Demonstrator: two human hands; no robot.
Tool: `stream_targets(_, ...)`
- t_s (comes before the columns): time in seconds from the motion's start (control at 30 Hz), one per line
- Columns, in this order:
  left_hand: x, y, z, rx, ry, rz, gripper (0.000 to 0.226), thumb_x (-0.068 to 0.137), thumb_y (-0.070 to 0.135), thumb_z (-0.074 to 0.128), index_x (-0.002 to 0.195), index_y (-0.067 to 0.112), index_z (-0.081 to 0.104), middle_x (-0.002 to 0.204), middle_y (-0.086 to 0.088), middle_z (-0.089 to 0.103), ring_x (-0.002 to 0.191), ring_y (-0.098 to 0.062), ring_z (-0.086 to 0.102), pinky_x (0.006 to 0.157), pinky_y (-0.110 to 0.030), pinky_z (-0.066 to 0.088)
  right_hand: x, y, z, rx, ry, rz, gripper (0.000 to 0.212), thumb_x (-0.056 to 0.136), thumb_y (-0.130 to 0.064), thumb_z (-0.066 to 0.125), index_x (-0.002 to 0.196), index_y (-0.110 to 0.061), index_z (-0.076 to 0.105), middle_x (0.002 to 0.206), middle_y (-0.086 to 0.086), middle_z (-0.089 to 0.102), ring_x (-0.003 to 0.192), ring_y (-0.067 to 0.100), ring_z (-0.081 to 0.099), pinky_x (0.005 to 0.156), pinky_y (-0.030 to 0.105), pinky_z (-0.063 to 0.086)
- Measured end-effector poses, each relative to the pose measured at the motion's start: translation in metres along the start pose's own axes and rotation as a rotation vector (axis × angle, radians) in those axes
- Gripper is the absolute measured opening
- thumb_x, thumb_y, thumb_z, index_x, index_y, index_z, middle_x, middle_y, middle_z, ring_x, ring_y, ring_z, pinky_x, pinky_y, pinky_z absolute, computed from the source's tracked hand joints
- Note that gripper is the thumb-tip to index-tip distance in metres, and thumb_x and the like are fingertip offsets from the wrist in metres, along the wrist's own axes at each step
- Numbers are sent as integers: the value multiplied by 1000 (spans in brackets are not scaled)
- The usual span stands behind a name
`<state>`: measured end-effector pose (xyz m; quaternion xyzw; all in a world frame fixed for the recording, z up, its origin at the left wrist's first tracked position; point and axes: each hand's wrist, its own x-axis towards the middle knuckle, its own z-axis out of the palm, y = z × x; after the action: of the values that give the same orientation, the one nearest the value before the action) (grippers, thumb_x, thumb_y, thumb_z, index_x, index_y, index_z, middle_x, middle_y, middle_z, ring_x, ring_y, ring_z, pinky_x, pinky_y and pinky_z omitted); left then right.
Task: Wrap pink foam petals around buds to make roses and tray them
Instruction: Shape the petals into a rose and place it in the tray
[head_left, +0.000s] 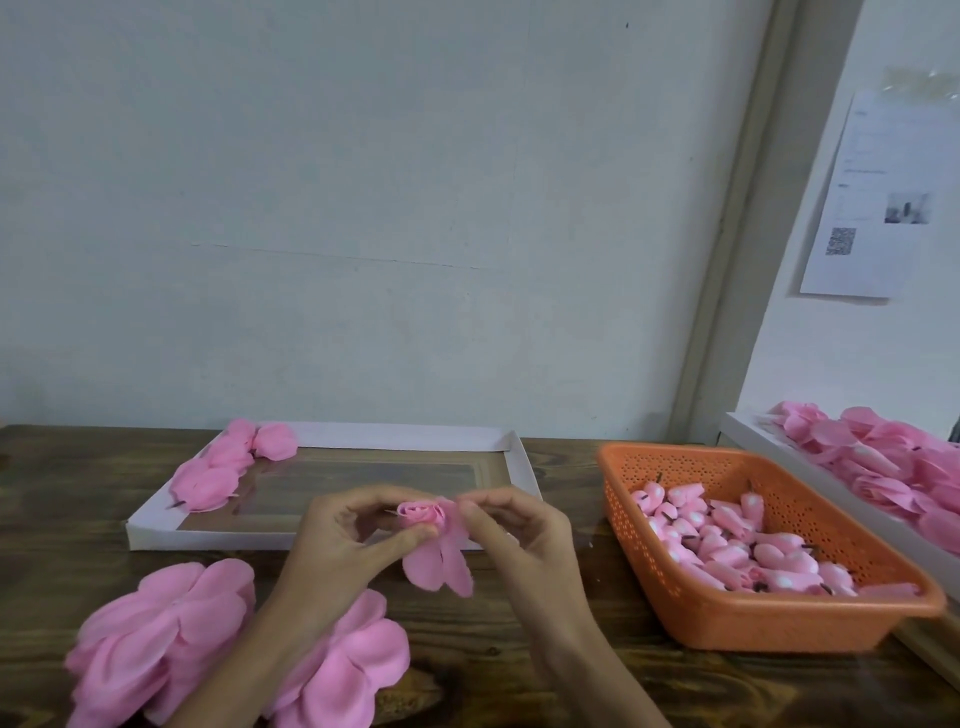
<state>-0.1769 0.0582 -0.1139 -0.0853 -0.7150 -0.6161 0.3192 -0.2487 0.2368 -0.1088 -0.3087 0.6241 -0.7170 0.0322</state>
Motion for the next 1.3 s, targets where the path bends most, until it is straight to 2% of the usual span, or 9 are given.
stream_targets(0.17,1,-3,1,-96,180,-61,20,70,20,85,90,22,83,91,-9,81,86,-22,78,71,-27,63,1,4,-1,-42,-14,185,38,77,-33,90,110,-19,74,109,3,77,97,22,77,81,38,64)
stream_targets(0.27,2,-5,0,-75,219,-74,24,68,20,86,91,28,83,93,-6,81,88,-22,78,76,-35,66,-1,7,0,-114,-14,189,21,83,-21,89,97,-11,76,94,8,80,86,29,78,77,43,66)
stream_targets(0.4,2,-5,2,-145,187,-70,45,68,14,85,108,33,80,105,-3,81,97,-15,78,75,-23,62,-1,5,-2,62,113,243,13,89,-10,81,95,-1,74,85,17,79,73,26,78,68,34,64)
stream_targets(0.57,-3,1,4,-53,72,-24,26,74,20,90,99,26,84,98,-8,81,94,-26,78,81,-36,65,-4,5,2,169,198,262,15,90,-16,79,91,-2,74,76,14,77,68,24,75,70,37,65)
stream_targets(0.73,-3,7,7,-12,52,-18,25,70,36,88,94,32,83,95,-6,81,93,-25,77,79,-34,65,-6,1,8,57,142,56,8,91,-23,81,85,-17,80,81,9,79,71,22,74,64,28,60)
stream_targets(0.9,-2,3,6,-13,132,-32,26,68,20,89,89,33,83,95,-4,81,92,-22,77,72,-29,64,-9,3,14,-41,-5,-66,8,93,-29,80,100,-28,82,94,-1,80,87,17,76,73,35,63)
stream_targets(1.0,-2,2,6,-55,152,-57,23,66,17,87,86,28,82,96,-6,82,90,-23,78,68,-29,64,-10,6,15,-96,-37,-136,22,88,-22,84,108,-28,81,107,-4,76,96,23,73,81,47,64)
stream_targets(1.17,-2,-2,8,-134,145,-94,24,61,16,89,81,14,77,94,-14,80,85,-28,78,64,-31,64,-11,11,15,-251,-1,-276,35,79,-6,88,110,-22,81,113,-13,74,103,15,71,79,32,61)
stream_targets(1.3,-2,-2,10,-188,102,-101,24,60,14,88,77,19,73,96,-15,80,81,-23,78,61,-26,61,-12,13,17,-303,52,-324,37,81,-6,87,114,-22,80,116,-19,76,107,12,71,80,32,61)
